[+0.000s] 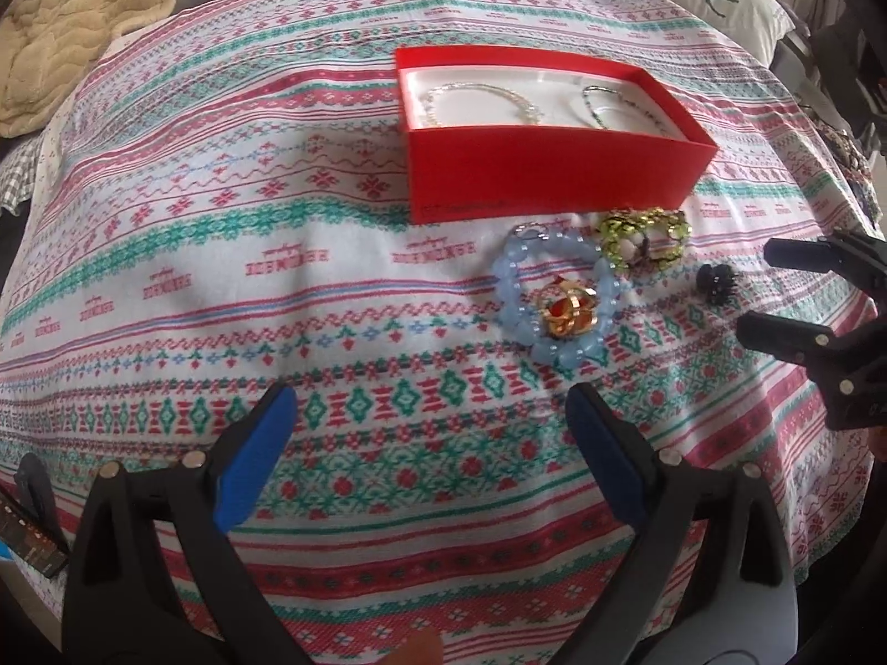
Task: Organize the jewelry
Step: 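Grasp the gold rings off the light-blue bracelet with the left tool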
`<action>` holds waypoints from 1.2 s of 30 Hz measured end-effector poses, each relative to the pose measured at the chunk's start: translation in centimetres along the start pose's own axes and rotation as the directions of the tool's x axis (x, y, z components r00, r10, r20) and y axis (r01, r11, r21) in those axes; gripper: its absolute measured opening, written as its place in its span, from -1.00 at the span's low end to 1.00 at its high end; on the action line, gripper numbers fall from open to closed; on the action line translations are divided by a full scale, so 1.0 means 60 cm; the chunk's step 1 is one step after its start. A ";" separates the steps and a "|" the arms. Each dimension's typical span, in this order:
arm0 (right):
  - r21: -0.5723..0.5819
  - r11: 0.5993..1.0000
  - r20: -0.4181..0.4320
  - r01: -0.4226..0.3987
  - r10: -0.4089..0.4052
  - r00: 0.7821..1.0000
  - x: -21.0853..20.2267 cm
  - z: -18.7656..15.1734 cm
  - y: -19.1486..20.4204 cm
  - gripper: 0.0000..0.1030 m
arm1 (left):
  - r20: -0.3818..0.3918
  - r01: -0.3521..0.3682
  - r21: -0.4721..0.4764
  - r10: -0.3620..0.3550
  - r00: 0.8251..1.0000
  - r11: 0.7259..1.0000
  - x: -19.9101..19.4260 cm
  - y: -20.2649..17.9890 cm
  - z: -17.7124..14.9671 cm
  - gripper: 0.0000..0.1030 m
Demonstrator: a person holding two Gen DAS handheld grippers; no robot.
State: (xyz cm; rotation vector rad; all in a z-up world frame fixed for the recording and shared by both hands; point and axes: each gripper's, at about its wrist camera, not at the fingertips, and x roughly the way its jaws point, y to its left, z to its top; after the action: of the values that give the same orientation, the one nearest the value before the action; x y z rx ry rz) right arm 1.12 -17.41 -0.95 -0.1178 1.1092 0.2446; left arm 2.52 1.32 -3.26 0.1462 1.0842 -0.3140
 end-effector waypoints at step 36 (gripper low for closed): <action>-0.019 1.000 -0.005 -0.003 0.003 1.000 0.015 0.000 0.006 0.64 | 0.011 0.173 -0.049 -0.172 0.985 0.984 0.036 -0.052 0.054 -0.59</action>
State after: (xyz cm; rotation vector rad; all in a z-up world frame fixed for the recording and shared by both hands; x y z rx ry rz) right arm 1.42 -16.96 -1.76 -0.1333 1.1123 0.2575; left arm 5.19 -2.88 -3.59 0.0061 1.0991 -0.4425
